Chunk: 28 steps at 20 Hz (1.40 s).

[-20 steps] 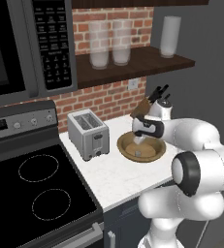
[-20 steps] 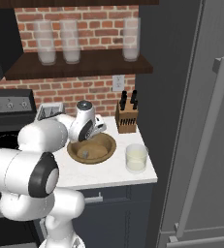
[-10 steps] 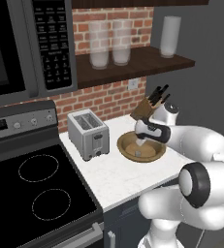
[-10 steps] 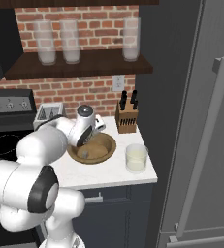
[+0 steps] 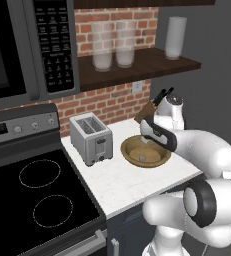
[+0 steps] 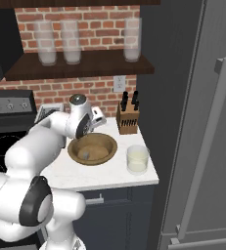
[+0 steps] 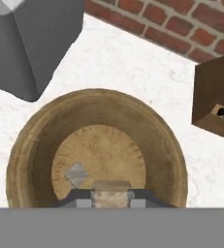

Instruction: Grab a lemon wedge from the fridge and one ice cube from the ice bowl, and put them in the glass of lemonade.

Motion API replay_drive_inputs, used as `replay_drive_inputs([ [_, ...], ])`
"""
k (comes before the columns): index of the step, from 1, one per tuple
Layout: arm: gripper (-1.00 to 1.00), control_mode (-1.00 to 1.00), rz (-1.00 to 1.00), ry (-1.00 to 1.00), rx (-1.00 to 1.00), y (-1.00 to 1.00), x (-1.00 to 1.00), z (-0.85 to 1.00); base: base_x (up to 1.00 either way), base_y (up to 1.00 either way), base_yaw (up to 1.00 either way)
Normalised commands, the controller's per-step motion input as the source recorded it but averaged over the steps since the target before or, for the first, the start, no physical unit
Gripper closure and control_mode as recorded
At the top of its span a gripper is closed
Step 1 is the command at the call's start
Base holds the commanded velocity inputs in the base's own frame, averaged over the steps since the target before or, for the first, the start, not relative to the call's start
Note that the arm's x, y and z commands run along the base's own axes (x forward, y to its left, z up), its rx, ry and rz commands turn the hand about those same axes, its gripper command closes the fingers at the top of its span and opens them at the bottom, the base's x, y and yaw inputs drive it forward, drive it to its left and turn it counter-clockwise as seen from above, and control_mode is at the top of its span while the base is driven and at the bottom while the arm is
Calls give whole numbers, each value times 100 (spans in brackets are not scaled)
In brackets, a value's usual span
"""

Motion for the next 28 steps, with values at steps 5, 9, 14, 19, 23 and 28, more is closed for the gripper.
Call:
replay_drive_inputs([
  [5,100,-100,-30,33,-1,-49,-36,55,0,0,0],
  [9,100,-100,-32,21,0,-79,-43,-15,0,0,0],
  [14,100,-100,-26,-7,3,-87,-42,-31,0,0,0],
  [19,100,-100,-13,-31,7,-58,-43,0,0,0,0],
  [23,100,-100,-3,-25,2,-18,-10,4,0,0,0],
  [28,100,-100,-12,-5,0,-2,13,0,0,0,0],
])
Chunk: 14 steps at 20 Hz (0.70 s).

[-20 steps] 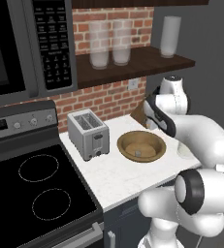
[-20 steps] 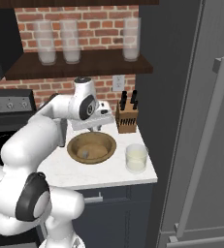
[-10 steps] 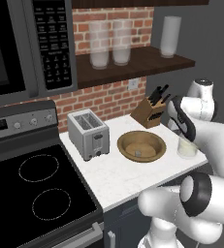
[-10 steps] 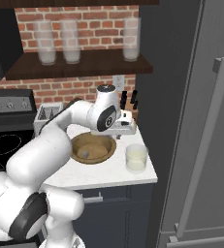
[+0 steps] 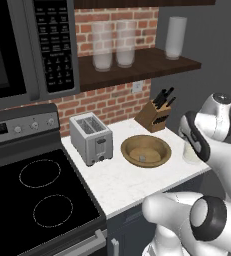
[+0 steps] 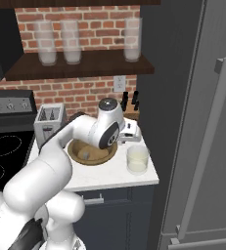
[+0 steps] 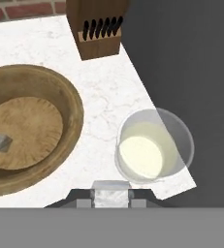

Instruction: Grab a lemon wedge from the fridge and one ice cube from the ice bowl, and put them in the glass of lemonade.

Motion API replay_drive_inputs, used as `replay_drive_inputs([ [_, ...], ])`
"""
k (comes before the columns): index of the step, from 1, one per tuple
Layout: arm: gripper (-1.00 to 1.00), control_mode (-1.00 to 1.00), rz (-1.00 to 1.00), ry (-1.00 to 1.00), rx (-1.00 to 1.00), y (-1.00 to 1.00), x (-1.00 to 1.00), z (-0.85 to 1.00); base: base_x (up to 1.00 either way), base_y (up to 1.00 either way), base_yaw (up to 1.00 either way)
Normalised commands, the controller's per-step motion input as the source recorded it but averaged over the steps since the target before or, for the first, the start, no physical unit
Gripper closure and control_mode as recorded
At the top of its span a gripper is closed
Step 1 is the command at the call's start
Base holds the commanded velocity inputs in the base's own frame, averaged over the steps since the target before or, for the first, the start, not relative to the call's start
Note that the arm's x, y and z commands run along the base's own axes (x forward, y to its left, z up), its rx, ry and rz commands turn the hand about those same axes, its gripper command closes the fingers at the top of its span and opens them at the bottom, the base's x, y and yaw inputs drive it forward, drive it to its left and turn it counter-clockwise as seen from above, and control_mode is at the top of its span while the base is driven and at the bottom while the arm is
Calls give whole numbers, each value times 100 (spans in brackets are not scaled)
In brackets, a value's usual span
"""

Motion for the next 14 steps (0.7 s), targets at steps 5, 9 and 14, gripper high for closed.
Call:
replay_drive_inputs([
  [5,100,-100,-19,0,2,-36,0,0,0,0,0],
  [9,100,-100,-14,2,6,-45,5,0,0,0,0],
  [14,100,-100,-1,8,4,-4,14,-25,0,0,0],
])
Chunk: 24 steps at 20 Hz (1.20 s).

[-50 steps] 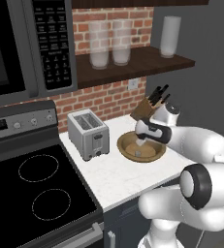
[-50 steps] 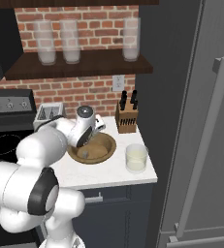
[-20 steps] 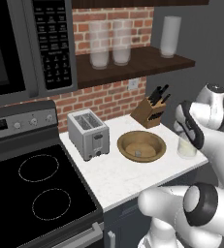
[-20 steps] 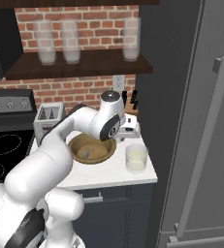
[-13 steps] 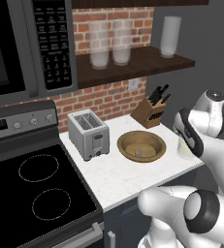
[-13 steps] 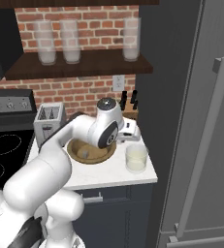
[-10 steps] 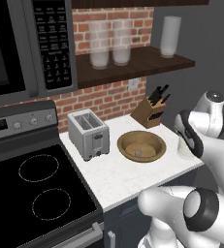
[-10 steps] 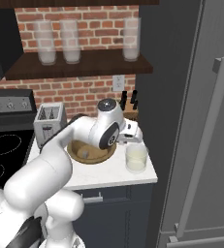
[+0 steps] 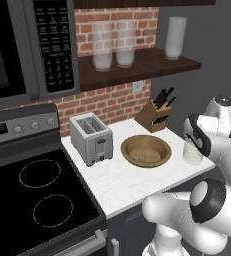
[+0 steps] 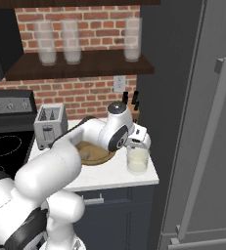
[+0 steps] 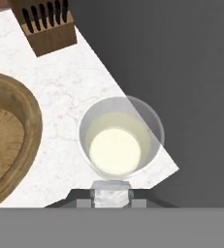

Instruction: Grab a lemon wedge from the fridge and one ice cube from the ice bowl, and put them in the glass of lemonade.

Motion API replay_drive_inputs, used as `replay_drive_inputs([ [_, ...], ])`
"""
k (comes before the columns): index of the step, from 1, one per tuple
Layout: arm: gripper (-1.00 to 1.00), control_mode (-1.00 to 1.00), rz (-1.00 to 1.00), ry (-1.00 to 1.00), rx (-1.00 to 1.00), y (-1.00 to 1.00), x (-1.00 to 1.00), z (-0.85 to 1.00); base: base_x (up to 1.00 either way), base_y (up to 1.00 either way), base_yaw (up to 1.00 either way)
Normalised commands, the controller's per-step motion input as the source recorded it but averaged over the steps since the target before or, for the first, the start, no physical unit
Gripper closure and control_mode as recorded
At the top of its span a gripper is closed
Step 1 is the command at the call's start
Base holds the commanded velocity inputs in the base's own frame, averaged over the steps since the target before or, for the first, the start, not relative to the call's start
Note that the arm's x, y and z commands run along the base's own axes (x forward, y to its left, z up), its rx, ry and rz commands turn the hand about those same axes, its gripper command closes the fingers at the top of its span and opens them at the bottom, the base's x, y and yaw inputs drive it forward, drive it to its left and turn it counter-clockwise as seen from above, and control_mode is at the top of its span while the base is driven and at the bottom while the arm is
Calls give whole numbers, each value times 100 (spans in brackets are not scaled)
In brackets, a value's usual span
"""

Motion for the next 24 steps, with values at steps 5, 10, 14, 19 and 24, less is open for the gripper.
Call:
replay_drive_inputs([
  [5,100,-100,0,4,1,0,1,-16,0,0,0],
  [10,100,-100,0,0,0,0,0,-15,0,0,0],
  [14,100,-100,0,0,0,0,1,-8,0,0,0],
  [19,100,-100,0,0,0,0,14,-3,0,0,0],
  [24,100,-100,0,0,0,0,23,0,0,0,0],
])
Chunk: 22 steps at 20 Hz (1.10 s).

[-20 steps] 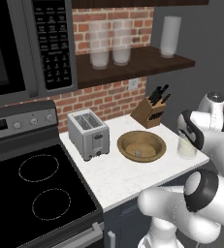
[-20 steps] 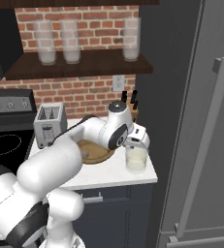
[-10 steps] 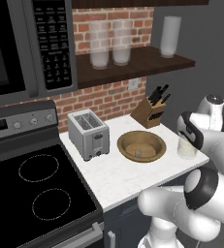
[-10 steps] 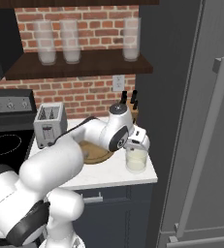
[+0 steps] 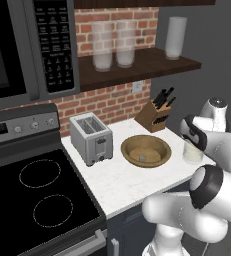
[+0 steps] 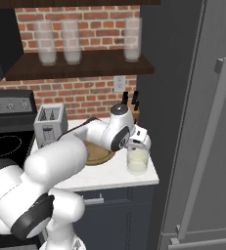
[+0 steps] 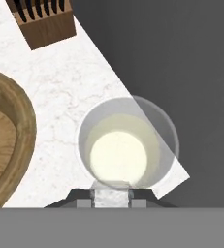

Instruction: Grab a lemon wedge from the fridge and one ice cube from the ice bowl, and put them in the glass of lemonade.

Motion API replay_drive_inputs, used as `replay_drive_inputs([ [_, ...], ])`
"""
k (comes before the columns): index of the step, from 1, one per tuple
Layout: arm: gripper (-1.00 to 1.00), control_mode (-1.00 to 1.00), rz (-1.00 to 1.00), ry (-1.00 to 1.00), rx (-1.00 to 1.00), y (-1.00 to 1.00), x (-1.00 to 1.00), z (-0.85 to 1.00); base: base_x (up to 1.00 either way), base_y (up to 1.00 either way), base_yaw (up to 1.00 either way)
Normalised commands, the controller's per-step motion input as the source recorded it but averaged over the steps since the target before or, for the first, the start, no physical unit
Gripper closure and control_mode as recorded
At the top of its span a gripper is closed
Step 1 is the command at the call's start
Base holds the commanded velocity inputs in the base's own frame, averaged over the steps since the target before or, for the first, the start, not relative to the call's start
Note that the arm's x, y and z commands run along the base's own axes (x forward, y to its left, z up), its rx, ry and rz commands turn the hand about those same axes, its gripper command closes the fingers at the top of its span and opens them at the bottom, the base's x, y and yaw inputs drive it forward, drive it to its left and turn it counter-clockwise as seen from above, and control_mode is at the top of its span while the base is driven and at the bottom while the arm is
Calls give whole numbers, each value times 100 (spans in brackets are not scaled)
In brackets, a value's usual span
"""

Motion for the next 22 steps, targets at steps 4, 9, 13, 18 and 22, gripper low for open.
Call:
replay_drive_inputs([
  [4,100,-100,0,0,0,-4,28,0,0,0,0],
  [9,100,-100,-8,-1,4,-20,2,0,0,0,0],
  [13,100,-100,-12,-4,4,-8,0,0,0,0,0],
  [18,100,-100,-5,0,0,0,4,0,0,0,0],
  [22,100,-100,-5,0,0,0,12,-20,0,0,0],
])
